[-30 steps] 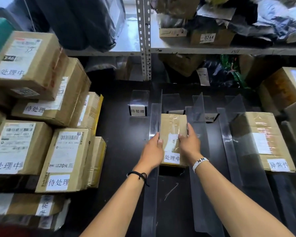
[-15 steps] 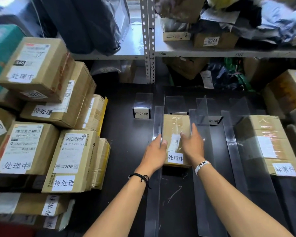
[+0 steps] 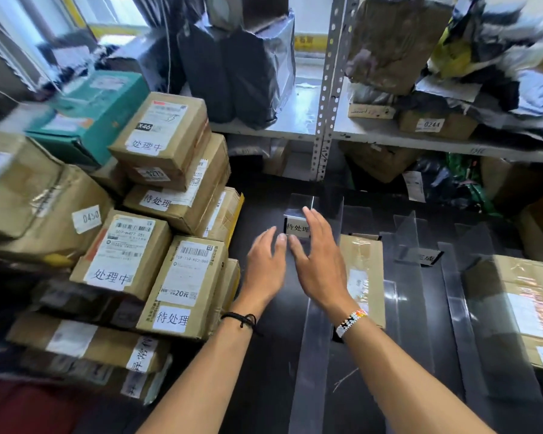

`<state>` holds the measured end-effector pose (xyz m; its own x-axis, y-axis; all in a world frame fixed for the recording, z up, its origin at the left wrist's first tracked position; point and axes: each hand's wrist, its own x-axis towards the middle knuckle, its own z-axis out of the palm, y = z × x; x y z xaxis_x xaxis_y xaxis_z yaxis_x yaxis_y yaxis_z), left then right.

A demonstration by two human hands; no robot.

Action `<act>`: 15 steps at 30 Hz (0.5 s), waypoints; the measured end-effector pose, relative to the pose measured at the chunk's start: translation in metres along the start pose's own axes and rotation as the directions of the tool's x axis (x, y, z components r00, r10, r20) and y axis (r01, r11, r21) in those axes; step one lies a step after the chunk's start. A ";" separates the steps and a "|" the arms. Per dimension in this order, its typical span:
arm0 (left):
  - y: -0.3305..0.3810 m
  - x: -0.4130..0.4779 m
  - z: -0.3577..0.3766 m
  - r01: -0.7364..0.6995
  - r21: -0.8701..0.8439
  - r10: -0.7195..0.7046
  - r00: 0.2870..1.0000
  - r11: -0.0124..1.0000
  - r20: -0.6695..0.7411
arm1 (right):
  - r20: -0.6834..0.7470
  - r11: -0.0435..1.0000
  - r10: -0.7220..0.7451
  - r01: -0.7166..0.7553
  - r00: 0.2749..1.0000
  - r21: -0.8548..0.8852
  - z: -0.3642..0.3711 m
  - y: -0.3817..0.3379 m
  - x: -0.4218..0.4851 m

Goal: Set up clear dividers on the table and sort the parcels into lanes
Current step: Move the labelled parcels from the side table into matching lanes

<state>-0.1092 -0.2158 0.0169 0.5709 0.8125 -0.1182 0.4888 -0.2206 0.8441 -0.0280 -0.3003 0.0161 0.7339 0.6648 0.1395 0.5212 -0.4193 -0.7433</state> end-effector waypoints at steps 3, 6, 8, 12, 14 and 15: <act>-0.016 0.000 -0.034 0.032 0.002 -0.032 0.997 0.999 -0.063 | 0.119 1.000 -0.011 0.009 0.993 0.016 0.027 -0.023 -0.007; -0.041 0.001 -0.072 0.048 0.064 -0.040 0.992 0.997 -0.120 | 0.233 0.999 -0.011 0.002 0.972 0.039 0.057 -0.042 -0.018; -0.055 0.000 -0.093 0.051 0.109 -0.034 0.989 0.993 -0.147 | 0.289 0.998 0.019 -0.036 0.957 0.055 0.077 -0.052 -0.024; -0.080 -0.001 -0.126 0.083 0.237 -0.039 0.982 0.968 -0.183 | 0.388 0.981 0.090 -0.148 0.917 0.122 0.114 -0.071 -0.034; -0.086 -0.001 -0.131 0.070 0.267 -0.023 0.984 0.961 -0.175 | 0.432 0.957 0.127 -0.225 0.893 0.184 0.128 -0.077 -0.041; -0.088 -0.002 -0.132 0.065 0.285 -0.018 0.986 0.956 -0.164 | 0.445 0.947 0.145 -0.255 0.884 0.196 0.134 -0.079 -0.044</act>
<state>-0.2400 -0.1271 0.0118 0.4460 0.8938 -0.0463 0.6925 -0.3119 0.6506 -0.1598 -0.2137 -0.0186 0.5307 0.8015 -0.2756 0.2212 -0.4449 -0.8678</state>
